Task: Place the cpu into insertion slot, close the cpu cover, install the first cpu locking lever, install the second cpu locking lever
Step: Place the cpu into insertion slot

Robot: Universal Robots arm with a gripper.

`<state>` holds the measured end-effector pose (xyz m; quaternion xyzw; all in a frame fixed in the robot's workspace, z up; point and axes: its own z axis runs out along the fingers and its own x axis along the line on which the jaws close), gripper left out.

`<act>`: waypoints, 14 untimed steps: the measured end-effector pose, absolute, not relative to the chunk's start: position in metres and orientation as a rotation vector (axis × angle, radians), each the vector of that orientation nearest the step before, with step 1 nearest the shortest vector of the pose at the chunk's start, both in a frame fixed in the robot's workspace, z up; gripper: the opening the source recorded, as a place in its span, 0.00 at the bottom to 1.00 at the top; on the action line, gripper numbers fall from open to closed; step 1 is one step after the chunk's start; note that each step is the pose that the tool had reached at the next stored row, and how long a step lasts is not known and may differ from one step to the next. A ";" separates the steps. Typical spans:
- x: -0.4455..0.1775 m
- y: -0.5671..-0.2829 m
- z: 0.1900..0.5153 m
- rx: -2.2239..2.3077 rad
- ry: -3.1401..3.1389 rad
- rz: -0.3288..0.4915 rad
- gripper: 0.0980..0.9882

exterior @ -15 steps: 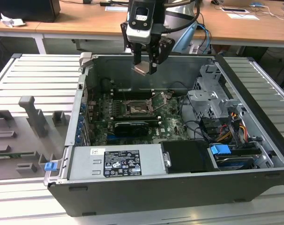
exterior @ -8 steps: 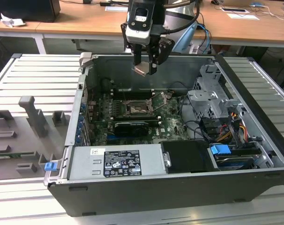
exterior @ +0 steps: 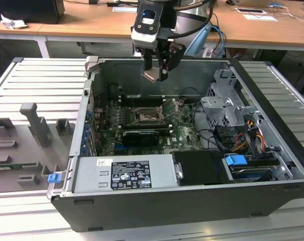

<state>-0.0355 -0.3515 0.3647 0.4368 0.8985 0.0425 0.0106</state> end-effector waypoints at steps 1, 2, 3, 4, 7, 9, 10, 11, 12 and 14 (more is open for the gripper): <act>-0.036 -0.351 0.364 1.380 2.795 0.132 0.50; -0.036 -0.351 0.364 1.395 2.787 0.132 0.50; -0.036 -0.352 0.364 1.412 2.779 0.132 0.50; -0.036 -0.352 0.363 1.431 2.769 0.131 0.50; -0.036 -0.351 0.362 1.472 2.746 0.130 0.50; -0.036 -0.351 0.362 1.487 2.737 0.130 0.50; -0.036 -0.351 0.362 1.492 2.734 0.130 0.50; -0.036 -0.352 0.362 1.499 2.731 0.130 0.50; -0.036 -0.352 0.362 1.505 2.727 0.129 0.50; -0.036 -0.352 0.361 1.525 2.715 0.129 0.50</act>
